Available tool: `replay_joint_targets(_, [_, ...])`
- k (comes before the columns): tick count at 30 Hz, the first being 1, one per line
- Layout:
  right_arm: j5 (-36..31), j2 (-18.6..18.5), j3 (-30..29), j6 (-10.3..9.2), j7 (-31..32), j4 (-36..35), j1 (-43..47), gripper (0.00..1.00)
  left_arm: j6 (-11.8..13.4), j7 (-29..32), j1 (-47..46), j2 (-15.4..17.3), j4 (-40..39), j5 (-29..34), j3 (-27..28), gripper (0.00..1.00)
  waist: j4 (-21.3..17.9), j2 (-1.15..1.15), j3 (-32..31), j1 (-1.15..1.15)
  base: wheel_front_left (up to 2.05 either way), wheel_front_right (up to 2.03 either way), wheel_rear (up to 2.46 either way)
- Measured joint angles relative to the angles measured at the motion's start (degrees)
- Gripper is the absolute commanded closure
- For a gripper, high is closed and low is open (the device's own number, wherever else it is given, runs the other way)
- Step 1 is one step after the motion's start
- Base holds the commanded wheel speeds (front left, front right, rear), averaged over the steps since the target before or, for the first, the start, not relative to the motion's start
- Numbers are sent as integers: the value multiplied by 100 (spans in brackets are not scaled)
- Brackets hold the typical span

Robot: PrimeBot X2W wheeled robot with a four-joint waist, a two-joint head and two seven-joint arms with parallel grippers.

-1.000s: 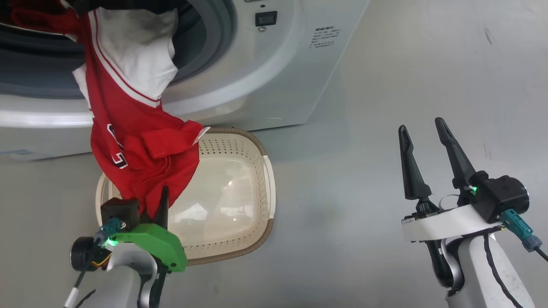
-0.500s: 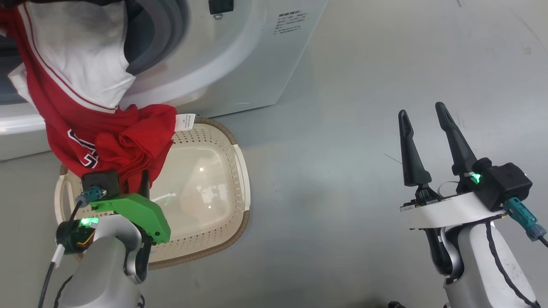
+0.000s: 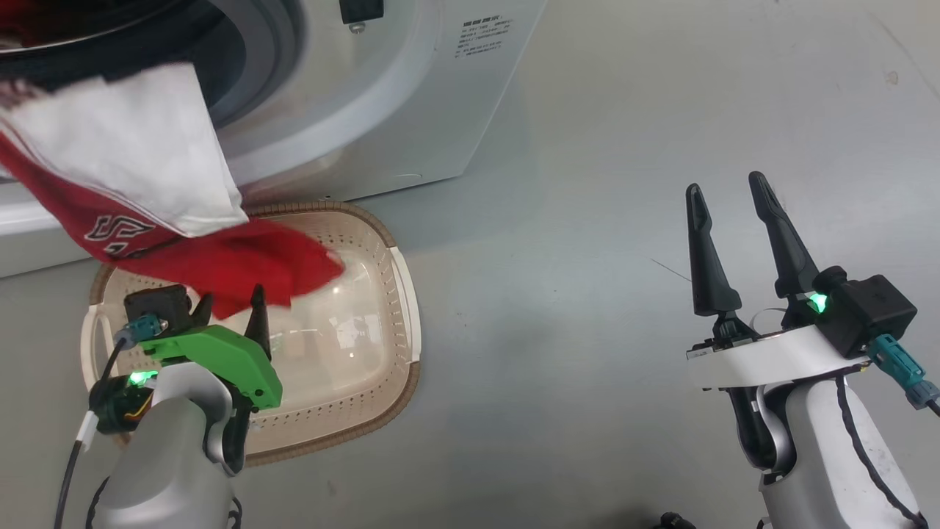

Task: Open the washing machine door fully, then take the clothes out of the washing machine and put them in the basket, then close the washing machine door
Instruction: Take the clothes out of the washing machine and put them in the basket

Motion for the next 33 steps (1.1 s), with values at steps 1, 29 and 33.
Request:
replay_joint_targets(1, [7,1,4,-2,0,0,-2,0,0,-30,-29,0,31,0,-1,0,1,0,-3,0,0,0,0])
replay_joint_targets(29, [-137,-14,-316,-48,0,201,-21,0,-159,-1036,-192,-51,-244,433,-157,0,573,0,-517,0,0,0,0])
replay_joint_targets(33, [-180,-32,-327,-45,0,255,35,0,-152,-1036,-183,-60,-609,508,-118,0,712,0,-654,0,0,0,0])
